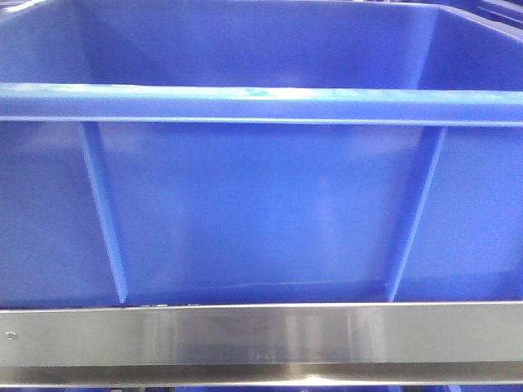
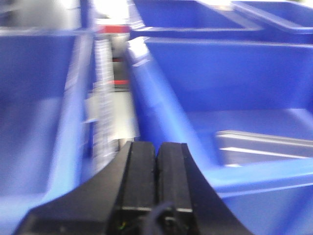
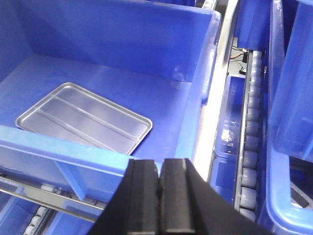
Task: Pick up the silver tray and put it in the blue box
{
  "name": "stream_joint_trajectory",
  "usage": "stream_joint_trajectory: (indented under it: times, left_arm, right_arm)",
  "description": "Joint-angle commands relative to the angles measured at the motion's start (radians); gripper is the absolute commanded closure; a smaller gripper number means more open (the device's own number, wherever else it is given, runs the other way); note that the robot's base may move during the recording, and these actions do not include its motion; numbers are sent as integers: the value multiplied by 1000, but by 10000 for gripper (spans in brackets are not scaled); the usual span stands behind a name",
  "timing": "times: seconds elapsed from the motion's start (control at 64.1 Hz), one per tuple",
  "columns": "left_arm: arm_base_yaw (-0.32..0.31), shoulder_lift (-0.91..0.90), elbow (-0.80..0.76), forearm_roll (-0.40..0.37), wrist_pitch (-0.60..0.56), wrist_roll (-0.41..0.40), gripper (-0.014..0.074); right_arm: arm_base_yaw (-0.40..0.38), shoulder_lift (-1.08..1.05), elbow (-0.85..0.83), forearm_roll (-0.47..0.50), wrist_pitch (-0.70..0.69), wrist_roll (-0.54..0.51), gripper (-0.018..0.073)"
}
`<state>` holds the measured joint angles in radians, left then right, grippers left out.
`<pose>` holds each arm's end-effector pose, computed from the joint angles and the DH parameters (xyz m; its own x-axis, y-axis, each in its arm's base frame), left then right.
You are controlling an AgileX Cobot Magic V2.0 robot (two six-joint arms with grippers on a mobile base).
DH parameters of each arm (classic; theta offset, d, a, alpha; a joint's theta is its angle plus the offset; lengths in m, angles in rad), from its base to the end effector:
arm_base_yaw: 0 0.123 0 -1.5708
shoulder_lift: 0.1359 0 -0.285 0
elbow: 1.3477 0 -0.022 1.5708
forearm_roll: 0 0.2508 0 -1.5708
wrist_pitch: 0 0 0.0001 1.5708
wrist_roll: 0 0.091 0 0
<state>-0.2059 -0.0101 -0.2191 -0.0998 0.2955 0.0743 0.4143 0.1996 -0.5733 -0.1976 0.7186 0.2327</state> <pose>0.0383 -0.0107 0.2596 0.0169 -0.0252 -0.9995 0.2332 0.9722 -0.0206 0.0351 0.0026 0.3258 -0.2475 -0.0189 -0.9687 -0.2648 0.9631 0.0489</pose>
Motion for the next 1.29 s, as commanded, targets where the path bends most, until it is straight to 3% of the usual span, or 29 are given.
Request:
stream_joint_trajectory:
  times: [0.0,0.218,0.343,0.998,1.092,1.279]
  left_arm:
    - [35,-16,55,-20,-203,-6,689]
    - [46,-16,251,-20,-483,-8,689]
    - [46,-16,244,-20,-430,-8,689]
    - [46,-16,244,-20,-430,-8,690]
    - [46,-16,244,-20,-430,-8,689]
    - [46,-16,244,-20,-430,-8,690]
  right_arm:
    - [-2,10,-22,-14,-84,-9,508]
    - [-2,10,-22,-15,-84,-9,508]
    - [-2,10,-22,-15,-84,-9,508]
    - [-8,10,-9,-16,-90,-11,508]
    - [-61,9,20,-1,-123,-55,508]
    - [-282,-26,195,179,-352,-253,508]
